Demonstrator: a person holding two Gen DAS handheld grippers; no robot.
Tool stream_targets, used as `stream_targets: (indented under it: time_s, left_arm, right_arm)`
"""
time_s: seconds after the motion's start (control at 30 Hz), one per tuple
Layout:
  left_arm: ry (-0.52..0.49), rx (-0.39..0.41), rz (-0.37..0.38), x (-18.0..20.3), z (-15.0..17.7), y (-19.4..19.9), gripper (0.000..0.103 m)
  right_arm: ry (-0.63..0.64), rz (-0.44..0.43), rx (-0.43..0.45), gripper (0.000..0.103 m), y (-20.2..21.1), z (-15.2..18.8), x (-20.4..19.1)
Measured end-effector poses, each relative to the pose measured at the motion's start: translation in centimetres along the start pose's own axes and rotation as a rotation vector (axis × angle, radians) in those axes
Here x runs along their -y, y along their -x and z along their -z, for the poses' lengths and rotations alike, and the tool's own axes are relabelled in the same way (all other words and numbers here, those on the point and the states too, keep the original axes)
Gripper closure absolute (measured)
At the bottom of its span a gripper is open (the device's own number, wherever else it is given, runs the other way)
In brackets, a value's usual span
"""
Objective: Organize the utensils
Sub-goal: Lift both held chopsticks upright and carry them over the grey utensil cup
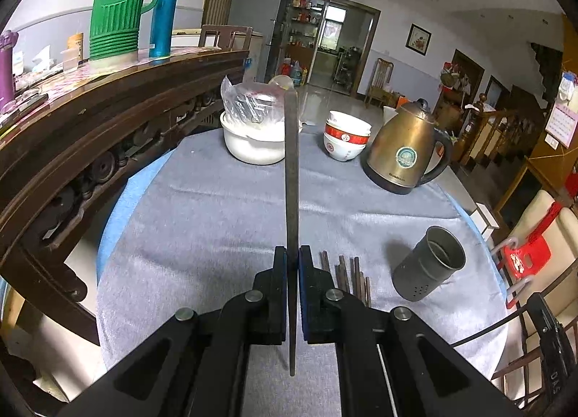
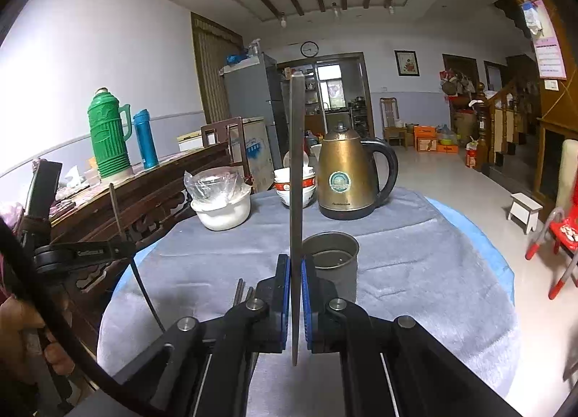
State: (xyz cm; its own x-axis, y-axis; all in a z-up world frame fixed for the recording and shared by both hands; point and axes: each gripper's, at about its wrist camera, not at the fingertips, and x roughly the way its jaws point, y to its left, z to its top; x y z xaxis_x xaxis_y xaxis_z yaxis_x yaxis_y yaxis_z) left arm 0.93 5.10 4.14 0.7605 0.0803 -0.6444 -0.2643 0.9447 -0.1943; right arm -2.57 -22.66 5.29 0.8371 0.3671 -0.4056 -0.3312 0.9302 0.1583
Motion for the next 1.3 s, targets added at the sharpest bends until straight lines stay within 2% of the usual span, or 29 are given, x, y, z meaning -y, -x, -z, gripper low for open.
stream_targets:
  time_s: [0.7,0.8,0.97,1.3]
  left_arm:
    - [0.01,-0.004,0.018,0.1,-0.5,-0.1,0.097]
    - [0.026,-0.001,0.048,0.1,-1.1,0.1,0.097]
    - [0.033,0.047,0.107,1.1,-3.0,0.9,0.097]
    - [0.042,0.149,0.247,5.0,-7.3,2.2,0.097]
  right_arm:
    - [-0.015,-0.013,-0.006,0.096,0.2,-0.3,0.4]
    - [-0.022,-0.019,-0.004,0.096,0.3,-0.5,0.6]
    - [-0.035,-0.021,0.02,0.096,0.7,-1.5,1.2]
    - [-0.094,-0.025,0.125,0.096,1.3,-6.3,4.1]
